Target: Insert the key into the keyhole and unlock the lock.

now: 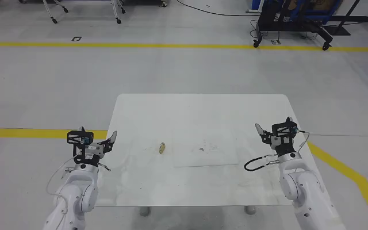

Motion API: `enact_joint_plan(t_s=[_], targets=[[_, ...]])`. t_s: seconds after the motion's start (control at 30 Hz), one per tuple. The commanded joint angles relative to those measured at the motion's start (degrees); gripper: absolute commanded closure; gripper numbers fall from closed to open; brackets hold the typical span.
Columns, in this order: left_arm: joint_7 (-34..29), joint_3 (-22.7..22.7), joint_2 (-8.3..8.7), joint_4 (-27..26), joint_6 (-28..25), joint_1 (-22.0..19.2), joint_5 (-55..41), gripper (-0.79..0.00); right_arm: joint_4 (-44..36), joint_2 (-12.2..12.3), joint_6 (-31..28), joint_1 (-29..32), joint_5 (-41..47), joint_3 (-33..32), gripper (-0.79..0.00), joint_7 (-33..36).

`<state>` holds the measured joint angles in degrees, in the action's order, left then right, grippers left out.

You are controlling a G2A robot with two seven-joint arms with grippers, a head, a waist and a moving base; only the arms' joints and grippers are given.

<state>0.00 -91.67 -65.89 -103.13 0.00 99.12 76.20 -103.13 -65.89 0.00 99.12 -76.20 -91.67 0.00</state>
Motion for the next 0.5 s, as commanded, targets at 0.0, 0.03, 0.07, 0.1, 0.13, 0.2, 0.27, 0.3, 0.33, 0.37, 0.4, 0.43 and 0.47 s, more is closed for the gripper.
enact_joint_plan(t_s=[0.0,0.03,0.07,0.1,0.13,0.2,0.27,0.3,0.33,0.37,0.4,0.43,0.47], targets=[[0.00,0.00,0.00,0.00,0.00,0.00,0.00,-0.785,0.00,0.00,0.00,0.00,0.00,0.00,-0.785,0.00],[0.00,0.00,0.00,0.00,0.00,0.00,0.00,-0.785,0.00,0.00,0.00,0.00,0.00,0.00,-0.785,0.00],[0.00,0.00,0.00,0.00,0.00,0.00,0.00,-0.785,-0.59,0.04,1.51,-0.32,-1.81,-0.66,-0.785,-0.94],[0.00,0.00,0.00,0.00,0.00,0.00,0.00,-0.785,-1.31,0.01,2.58,-0.13,-3.79,-0.43,-0.785,-2.03],[0.00,0.00,0.00,0.00,0.00,0.00,0.00,-0.785,-2.16,-0.02,2.94,0.11,-5.52,0.14,-0.785,-2.84],[0.00,0.00,0.00,0.00,0.00,0.00,0.00,-0.785,-3.81,-0.06,0.78,0.46,-8.36,2.55,-0.785,-3.25],[0.00,0.00,0.00,0.00,0.00,0.00,0.00,-0.785,-4.71,-0.10,-2.72,0.37,-8.60,4.52,-0.785,-2.91],[0.00,0.00,0.00,0.00,0.00,0.00,0.00,-0.785,-4.73,-0.16,-4.37,0.14,-6.32,4.69,-0.785,-3.61],[0.00,0.00,0.00,0.00,0.00,0.00,0.00,-0.785,-4.73,-0.16,-4.37,0.14,-6.32,4.69,-0.785,-3.61],[0.00,0.00,0.00,0.00,0.00,0.00,0.00,-0.785,-4.73,-0.16,-4.37,0.14,-6.32,4.69,-0.785,-3.61],[0.00,0.00,0.00,0.00,0.00,0.00,0.00,-0.785,-4.73,-0.16,-4.37,0.14,-6.32,4.69,-0.785,-3.61],[0.00,0.00,0.00,0.00,0.00,0.00,0.00,-0.785,-4.73,-0.16,-4.37,0.14,-6.32,4.69,-0.785,-3.61],[0.00,0.00,0.00,0.00,0.00,0.00,0.00,-0.785,-4.73,-0.16,-4.37,0.14,-6.32,4.69,-0.785,-3.61]])
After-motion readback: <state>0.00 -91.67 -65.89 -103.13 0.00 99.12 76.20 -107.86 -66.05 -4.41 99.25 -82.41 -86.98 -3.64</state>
